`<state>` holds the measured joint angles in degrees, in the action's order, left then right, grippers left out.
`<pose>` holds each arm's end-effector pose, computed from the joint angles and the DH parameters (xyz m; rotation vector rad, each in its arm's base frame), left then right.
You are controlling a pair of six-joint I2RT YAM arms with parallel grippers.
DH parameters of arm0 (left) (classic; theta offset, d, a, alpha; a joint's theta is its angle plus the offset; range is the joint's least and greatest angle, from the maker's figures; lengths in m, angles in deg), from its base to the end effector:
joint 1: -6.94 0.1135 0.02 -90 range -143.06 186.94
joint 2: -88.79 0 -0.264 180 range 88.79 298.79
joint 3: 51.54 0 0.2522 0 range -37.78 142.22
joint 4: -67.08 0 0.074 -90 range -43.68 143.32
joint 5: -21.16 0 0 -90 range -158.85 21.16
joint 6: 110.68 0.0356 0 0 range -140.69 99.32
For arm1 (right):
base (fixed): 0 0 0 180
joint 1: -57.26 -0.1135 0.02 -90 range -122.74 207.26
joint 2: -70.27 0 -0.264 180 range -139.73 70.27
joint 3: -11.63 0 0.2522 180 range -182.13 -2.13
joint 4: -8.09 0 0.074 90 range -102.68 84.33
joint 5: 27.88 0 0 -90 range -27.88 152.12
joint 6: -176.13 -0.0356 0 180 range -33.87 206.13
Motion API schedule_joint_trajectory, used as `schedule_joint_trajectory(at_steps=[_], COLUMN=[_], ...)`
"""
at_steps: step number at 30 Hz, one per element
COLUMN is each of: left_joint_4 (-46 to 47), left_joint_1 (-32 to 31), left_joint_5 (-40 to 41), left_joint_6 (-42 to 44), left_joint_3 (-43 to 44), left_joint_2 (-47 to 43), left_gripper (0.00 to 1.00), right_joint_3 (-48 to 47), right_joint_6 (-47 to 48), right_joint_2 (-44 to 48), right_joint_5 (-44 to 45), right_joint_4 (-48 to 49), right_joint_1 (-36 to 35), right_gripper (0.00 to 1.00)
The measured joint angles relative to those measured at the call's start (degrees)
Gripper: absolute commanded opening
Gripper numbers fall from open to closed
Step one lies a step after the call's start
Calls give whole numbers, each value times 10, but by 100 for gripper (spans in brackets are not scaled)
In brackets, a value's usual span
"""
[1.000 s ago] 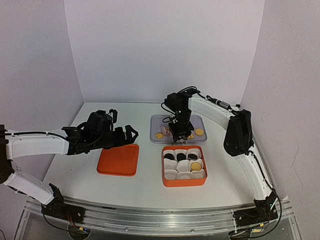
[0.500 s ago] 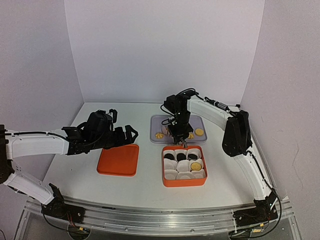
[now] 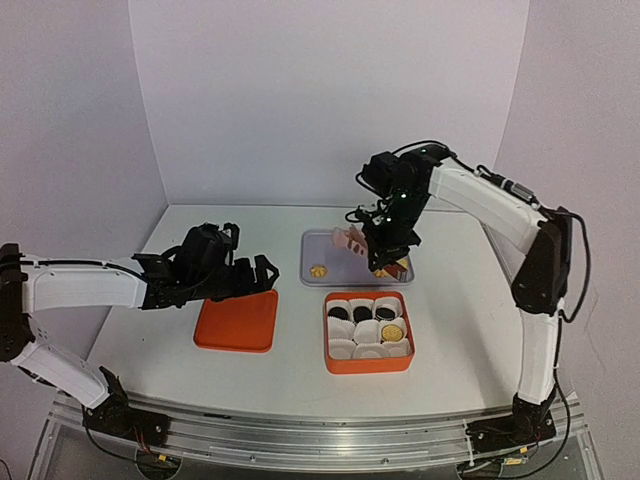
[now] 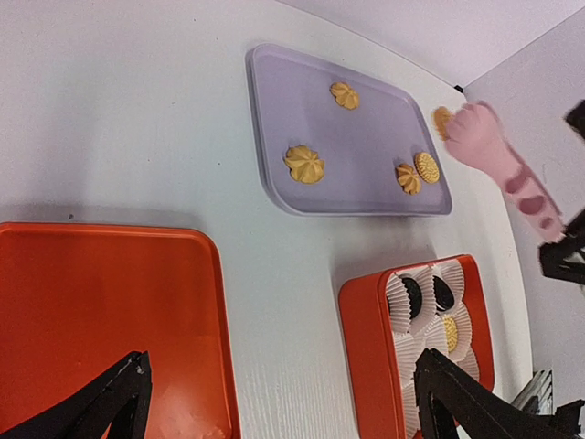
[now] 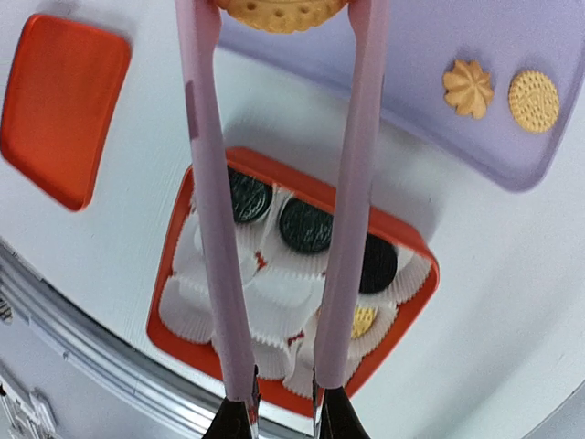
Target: Pack the cookies
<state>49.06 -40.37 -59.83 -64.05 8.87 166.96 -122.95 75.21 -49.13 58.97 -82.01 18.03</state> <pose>0.2039 -0.2128 0.2311 -0.0135 2.2796 -0.7033 0.3253 0.2681 0.3038 -0.7237 2.8259 0.2363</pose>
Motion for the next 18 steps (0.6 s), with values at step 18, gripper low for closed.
schedule_joint_trajectory(at_steps=[18], left_joint_4=[3], left_joint_1=[0], left_joint_5=[-15], left_joint_6=[5], left_joint_3=[41], left_joint_2=[53], left_gripper=[100], right_joint_3=[361], right_joint_6=[35], right_joint_2=[297], right_joint_5=[-156], right_joint_4=[-13], right_joint_1=[-20], right_gripper=[12])
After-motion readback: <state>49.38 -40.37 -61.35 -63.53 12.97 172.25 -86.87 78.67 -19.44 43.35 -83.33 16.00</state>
